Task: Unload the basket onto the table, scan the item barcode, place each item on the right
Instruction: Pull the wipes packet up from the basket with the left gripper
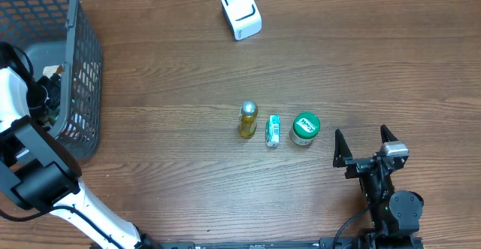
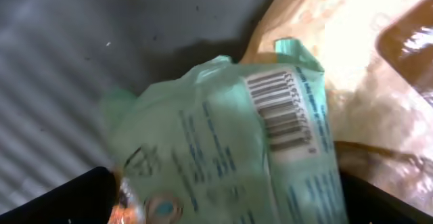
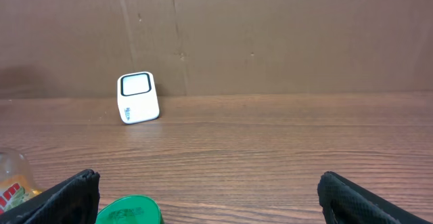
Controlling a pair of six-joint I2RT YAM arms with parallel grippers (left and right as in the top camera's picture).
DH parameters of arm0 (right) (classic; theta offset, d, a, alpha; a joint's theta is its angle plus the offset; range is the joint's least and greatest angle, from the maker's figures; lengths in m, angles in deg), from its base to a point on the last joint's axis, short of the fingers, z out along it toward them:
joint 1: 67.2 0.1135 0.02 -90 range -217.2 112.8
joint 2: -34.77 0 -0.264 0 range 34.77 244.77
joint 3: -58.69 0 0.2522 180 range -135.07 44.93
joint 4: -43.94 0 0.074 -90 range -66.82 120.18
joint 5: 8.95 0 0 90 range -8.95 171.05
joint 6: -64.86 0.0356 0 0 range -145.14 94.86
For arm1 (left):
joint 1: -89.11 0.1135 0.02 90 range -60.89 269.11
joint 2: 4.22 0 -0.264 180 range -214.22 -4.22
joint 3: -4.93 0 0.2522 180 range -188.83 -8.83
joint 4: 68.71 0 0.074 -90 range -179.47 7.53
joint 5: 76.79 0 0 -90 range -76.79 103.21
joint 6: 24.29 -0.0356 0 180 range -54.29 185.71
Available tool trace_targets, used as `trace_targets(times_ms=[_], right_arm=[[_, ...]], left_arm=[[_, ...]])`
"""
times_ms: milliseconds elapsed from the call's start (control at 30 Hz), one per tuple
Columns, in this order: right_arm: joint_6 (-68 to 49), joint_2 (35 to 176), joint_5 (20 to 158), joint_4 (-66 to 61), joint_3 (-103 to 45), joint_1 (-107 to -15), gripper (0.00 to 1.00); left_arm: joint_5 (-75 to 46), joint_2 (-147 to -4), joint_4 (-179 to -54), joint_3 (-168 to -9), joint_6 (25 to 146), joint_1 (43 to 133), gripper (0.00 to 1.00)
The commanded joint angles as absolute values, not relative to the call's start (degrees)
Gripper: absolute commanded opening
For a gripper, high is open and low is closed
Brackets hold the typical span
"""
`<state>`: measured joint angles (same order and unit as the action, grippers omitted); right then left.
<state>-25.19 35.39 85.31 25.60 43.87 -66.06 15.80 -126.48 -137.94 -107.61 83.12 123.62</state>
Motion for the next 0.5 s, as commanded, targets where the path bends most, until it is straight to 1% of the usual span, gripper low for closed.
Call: trace_targets(times_ms=[0, 267, 367, 433, 467], right_arm=[[-25.43, 34.93, 85.24, 25.75, 44.48, -66.32, 1.00], [-25.43, 34.93, 85.24, 25.75, 44.48, -66.32, 1.00], [-25.43, 34.93, 85.24, 25.75, 44.48, -66.32, 1.00], [-25.43, 34.93, 85.24, 25.75, 44.48, -66.32, 1.00], [-25.43, 34.93, 85.24, 25.75, 44.48, -66.32, 1.00]], left_arm=[[17.00, -126.83, -135.45, -102.41, 81.92, 123.70, 0.99], [14.62, -126.83, -127.99, -94.30, 78.86, 123.59, 0.99], [14.51, -126.83, -127.64, -93.89, 78.53, 123.59, 0.86], [12.93, -126.83, -127.55, -93.89, 78.20, 123.59, 0.70], [11.64, -126.83, -127.49, -93.89, 77.42, 123.59, 0.65]])
